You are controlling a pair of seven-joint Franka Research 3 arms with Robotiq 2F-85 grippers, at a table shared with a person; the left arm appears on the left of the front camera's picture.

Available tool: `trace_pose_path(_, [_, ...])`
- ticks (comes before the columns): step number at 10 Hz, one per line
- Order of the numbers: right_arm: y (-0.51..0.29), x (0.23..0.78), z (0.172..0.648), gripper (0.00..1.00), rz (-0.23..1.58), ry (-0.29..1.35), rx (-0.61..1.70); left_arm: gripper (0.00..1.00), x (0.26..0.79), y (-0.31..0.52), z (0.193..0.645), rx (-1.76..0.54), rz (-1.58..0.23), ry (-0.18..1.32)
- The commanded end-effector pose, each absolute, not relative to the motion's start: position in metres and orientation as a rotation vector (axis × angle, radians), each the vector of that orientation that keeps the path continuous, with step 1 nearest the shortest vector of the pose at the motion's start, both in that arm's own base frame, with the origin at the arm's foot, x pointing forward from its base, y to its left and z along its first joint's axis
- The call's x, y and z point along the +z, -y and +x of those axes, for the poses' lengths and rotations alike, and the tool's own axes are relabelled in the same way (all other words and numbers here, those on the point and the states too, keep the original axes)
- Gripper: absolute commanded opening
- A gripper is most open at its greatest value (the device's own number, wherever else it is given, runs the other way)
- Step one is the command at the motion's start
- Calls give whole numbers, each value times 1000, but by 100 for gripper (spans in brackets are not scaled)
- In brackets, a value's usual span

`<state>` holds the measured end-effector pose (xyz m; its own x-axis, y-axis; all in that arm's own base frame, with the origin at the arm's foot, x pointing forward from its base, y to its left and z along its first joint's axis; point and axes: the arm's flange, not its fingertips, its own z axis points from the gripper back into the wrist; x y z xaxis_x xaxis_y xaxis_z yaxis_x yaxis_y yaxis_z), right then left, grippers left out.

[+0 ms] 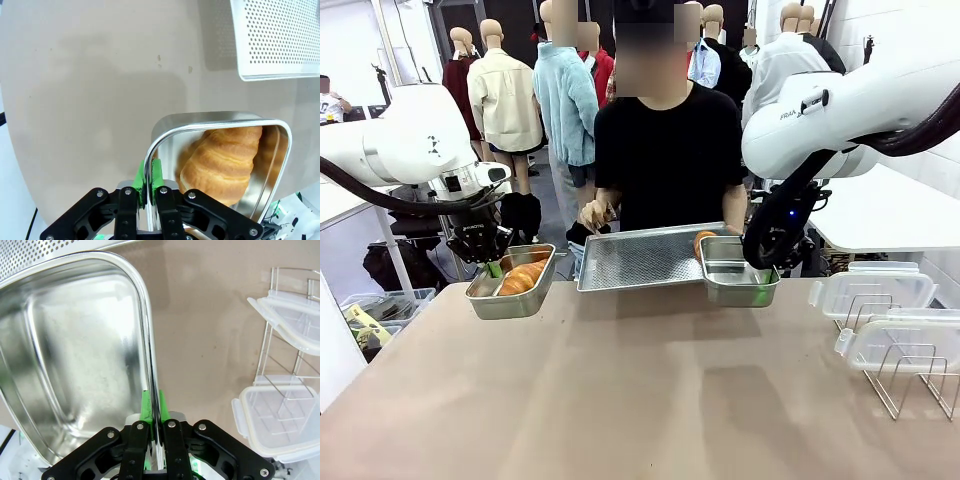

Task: Place the bread in airtight containers.
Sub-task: Once an object is inside an Airtight Container , place the container in the center of the table.

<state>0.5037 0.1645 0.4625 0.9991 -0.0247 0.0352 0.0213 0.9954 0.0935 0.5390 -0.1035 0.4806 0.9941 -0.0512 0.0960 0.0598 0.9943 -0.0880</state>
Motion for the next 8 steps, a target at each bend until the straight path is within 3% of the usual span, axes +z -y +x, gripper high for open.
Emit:
trace_pose_path(1, [-164,461,502,0,99,60,-13,0,484,103,539,-60,-82,109])
trace_pose_path(8, [-164,461,502,0,99,60,-13,0,484,103,539,-60,-82,109])
